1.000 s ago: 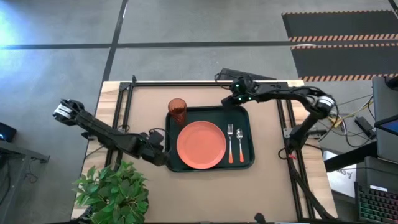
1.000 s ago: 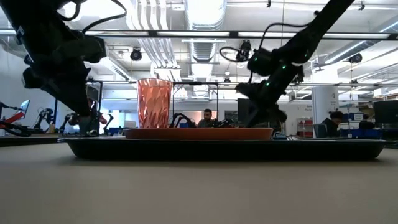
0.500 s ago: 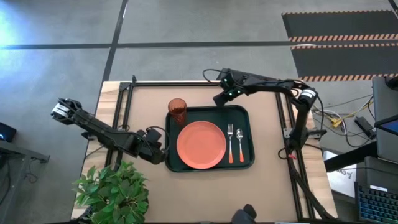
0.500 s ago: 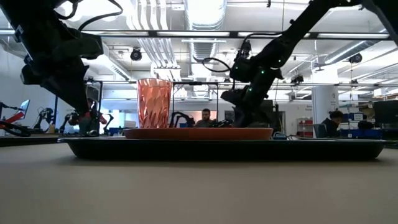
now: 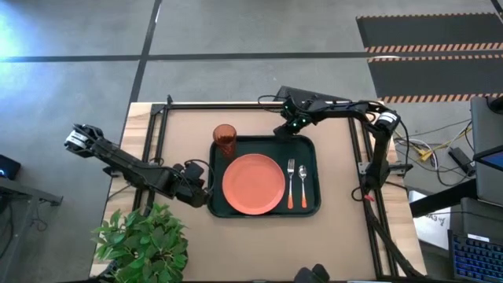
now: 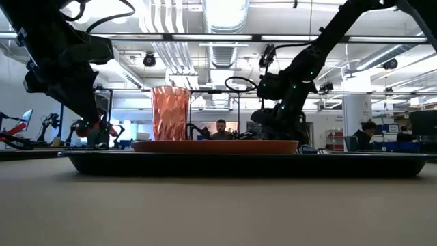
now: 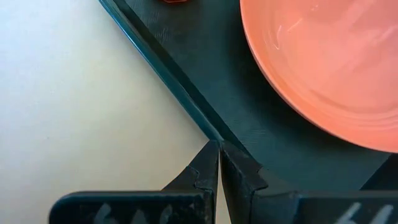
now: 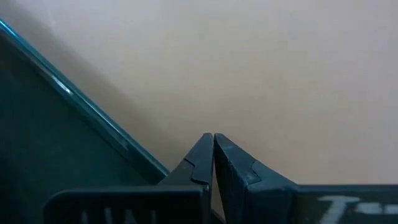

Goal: Pick and place plate/cup/fork/spoon on tray
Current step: Adjust the black table tray

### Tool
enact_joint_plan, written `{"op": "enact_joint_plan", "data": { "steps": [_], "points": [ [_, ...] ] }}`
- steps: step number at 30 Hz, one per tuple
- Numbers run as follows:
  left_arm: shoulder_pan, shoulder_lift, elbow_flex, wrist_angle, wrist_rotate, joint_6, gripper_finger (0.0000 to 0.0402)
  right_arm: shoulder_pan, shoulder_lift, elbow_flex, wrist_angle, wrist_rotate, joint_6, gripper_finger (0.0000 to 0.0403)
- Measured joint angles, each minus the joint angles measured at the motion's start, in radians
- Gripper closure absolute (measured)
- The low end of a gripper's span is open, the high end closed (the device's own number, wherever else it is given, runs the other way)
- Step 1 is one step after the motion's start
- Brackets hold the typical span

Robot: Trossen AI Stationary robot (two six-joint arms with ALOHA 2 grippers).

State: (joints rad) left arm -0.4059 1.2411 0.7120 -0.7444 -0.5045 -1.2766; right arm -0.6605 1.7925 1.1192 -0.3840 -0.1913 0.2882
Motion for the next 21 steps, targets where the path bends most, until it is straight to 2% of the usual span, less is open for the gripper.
{"op": "enact_joint_plan", "data": {
  "steps": [13,21],
  "points": [
    [0.0,0.006,0.0,0.025,0.001,-0.003,0.0402,0.004,-0.079,-0.046,-0.003,0.007,0.007,0.0394],
    [0.0,0.128,-0.038,0.243,0.027,-0.003,0.0402,0.001,-0.081,-0.045,0.004,0.008,0.007,0.0394]
  ]
}}
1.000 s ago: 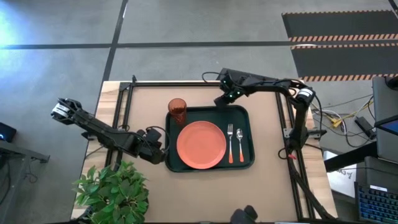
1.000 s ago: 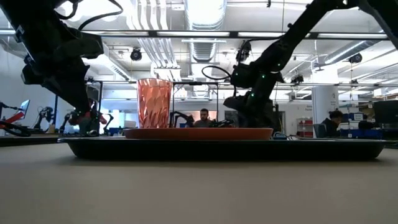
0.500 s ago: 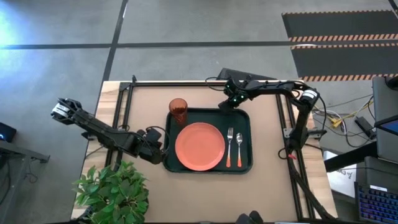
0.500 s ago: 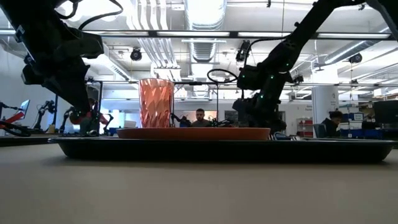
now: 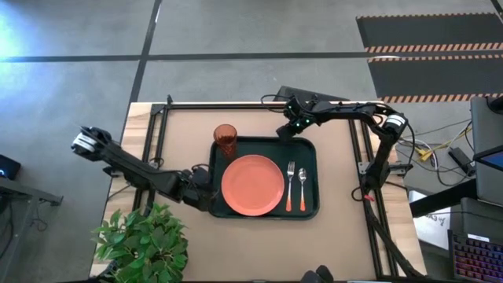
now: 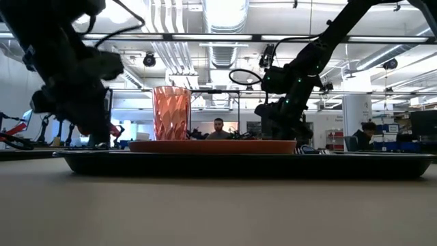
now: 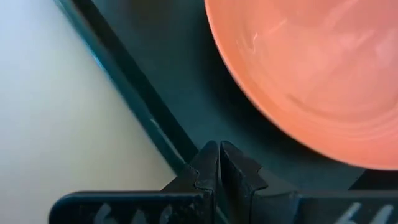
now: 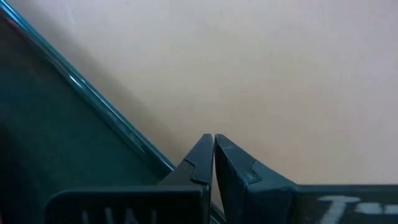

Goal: Pick and place plate/cup/fork/spoon on tray
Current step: Adjust the black table tray

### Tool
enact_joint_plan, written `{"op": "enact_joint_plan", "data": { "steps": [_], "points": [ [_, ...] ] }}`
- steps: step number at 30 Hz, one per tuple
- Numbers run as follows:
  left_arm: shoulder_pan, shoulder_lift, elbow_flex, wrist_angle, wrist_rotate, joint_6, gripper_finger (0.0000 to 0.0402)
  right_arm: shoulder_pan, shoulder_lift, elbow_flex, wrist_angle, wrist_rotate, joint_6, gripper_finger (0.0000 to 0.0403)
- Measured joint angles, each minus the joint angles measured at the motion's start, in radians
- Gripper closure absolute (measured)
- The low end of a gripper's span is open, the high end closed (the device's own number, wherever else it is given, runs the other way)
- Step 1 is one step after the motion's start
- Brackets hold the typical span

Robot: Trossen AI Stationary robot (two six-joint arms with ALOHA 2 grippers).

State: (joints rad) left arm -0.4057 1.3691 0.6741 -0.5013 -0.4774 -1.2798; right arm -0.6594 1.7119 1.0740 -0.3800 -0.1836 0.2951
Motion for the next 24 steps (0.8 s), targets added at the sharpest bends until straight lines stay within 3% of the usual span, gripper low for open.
{"op": "enact_joint_plan", "data": {
  "steps": [11,24],
  "points": [
    [-0.001,0.108,-0.004,0.145,0.113,-0.003,0.0402,0.0,0.0,0.0,0.003,0.0,-0.01,0.0394],
    [-0.022,0.16,0.006,0.155,0.184,-0.051,0.0402,0.0,0.0,0.001,0.003,0.0,-0.038,0.0394]
  ]
}}
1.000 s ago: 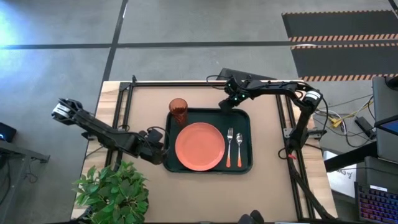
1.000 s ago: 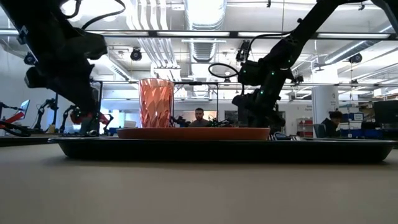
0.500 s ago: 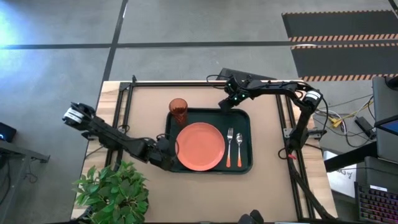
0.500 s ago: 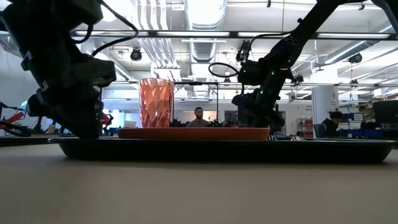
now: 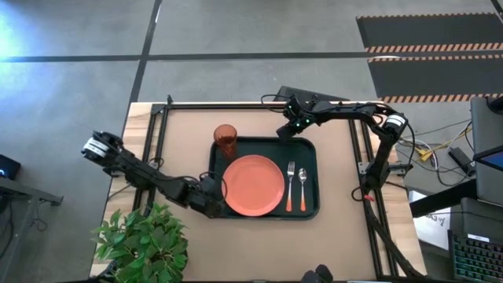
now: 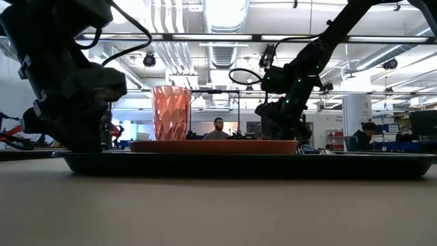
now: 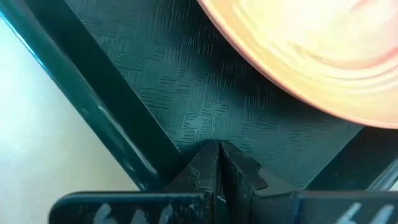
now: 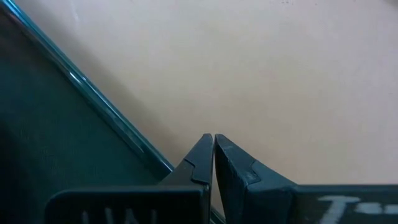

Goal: Pick and place plate/cup/fork/spoon on tray
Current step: Adjust the black table tray

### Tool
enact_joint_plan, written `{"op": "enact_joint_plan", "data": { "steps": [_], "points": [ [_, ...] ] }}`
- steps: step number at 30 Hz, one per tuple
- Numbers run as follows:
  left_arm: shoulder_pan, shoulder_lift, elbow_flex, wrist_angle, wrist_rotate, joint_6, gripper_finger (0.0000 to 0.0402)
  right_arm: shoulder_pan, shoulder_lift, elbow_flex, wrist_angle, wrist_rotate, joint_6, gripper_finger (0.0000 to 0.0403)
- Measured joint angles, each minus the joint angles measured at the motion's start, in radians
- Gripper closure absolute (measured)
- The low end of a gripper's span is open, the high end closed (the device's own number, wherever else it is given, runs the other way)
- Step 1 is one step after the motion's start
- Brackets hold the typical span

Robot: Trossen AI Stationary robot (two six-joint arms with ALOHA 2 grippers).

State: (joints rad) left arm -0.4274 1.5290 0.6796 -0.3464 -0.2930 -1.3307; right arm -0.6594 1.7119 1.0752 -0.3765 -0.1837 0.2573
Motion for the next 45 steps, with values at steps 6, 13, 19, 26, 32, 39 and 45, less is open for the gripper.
{"op": "enact_joint_plan", "data": {
  "steps": [6,13,19,26,32,39,45],
  "points": [
    [-0.007,0.006,0.02,0.005,0.029,-0.001,0.0402,0.0,0.0,0.0,0.0,0.0,-0.008,0.0394],
    [-0.007,0.006,0.02,0.003,0.032,-0.002,0.0402,0.013,0.0,0.0,-0.002,-0.019,0.011,0.0394],
    [-0.007,0.006,0.02,0.001,0.031,0.0,0.0402,0.044,0.0,0.0,-0.004,-0.018,0.02,0.0394],
    [-0.002,-0.028,0.021,-0.039,-0.013,0.067,0.0402,0.037,-0.04,0.028,0.021,0.038,0.013,0.0394],
    [0.001,-0.143,0.041,-0.198,-0.112,0.085,0.0402,0.026,-0.149,0.083,0.015,0.039,-0.009,0.0394],
    [0.001,-0.353,0.06,-0.351,-0.277,0.131,0.0402,0.031,-0.336,0.101,0.013,0.108,-0.058,0.0394],
    [0.002,-0.551,0.058,-0.364,-0.384,0.304,0.0402,0.047,-0.517,0.1,0.012,0.16,-0.053,0.0394]
  ]
}}
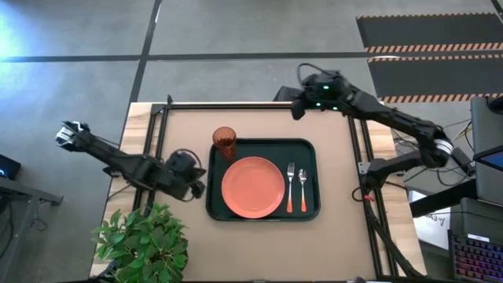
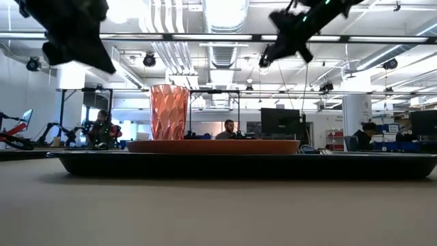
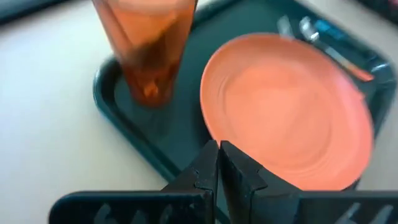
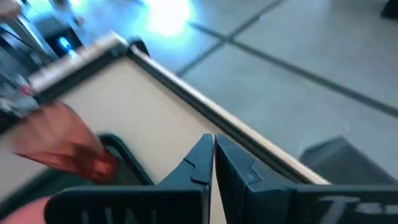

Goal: Pick and place plate/cup/fork/spoon on tray
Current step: Adjust the black table tray

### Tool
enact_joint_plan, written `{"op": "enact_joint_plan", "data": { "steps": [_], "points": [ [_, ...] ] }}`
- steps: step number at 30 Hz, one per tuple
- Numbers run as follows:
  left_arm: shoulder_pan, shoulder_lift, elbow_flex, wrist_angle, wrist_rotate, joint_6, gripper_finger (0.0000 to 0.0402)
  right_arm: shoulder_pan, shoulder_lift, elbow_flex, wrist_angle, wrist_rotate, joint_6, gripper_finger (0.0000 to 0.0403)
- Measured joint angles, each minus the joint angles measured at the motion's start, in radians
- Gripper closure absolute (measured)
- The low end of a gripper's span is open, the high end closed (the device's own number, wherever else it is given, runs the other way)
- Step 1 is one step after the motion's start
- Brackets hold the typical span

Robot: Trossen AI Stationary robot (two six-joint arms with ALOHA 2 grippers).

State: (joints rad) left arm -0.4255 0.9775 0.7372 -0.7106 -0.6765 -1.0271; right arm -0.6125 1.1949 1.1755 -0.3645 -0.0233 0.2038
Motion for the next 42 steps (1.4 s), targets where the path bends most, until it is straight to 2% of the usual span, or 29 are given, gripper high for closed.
{"op": "enact_joint_plan", "data": {
  "steps": [5,11,14,18,22,31,36,42],
  "points": [
    [0.0,-0.158,0.003,0.005,-0.016,0.131,0.0402,0.012,-0.139,0.0,-0.012,-0.012,0.021,0.0394],
    [-0.001,-0.314,0.008,0.147,-0.013,0.44,0.0402,0.033,-0.255,-0.002,-0.05,-0.086,0.108,0.0394],
    [0.0,-0.385,0.015,0.151,-0.052,0.533,0.0402,0.045,-0.288,-0.002,-0.05,-0.125,0.134,0.0394],
    [0.0,-0.488,0.026,0.152,-0.091,0.652,0.0402,0.068,-0.307,-0.002,-0.05,-0.207,0.084,0.0394],
    [0.0,-0.587,0.038,0.152,-0.092,0.752,0.0402,0.094,-0.312,-0.002,-0.048,-0.218,0.073,0.0394],
    [0.0,-0.74,0.042,0.134,-0.092,0.802,0.0402,0.1,-0.286,-0.002,-0.05,-0.216,0.075,0.0394],
    [0.0,-0.769,0.043,0.081,-0.092,0.805,0.0402,0.1,-0.255,-0.002,-0.05,-0.216,0.072,0.0394],
    [0.0,-0.789,0.039,0.035,-0.089,0.798,0.0402,0.1,-0.237,-0.002,-0.05,-0.216,-0.019,0.0394]
  ]
}}
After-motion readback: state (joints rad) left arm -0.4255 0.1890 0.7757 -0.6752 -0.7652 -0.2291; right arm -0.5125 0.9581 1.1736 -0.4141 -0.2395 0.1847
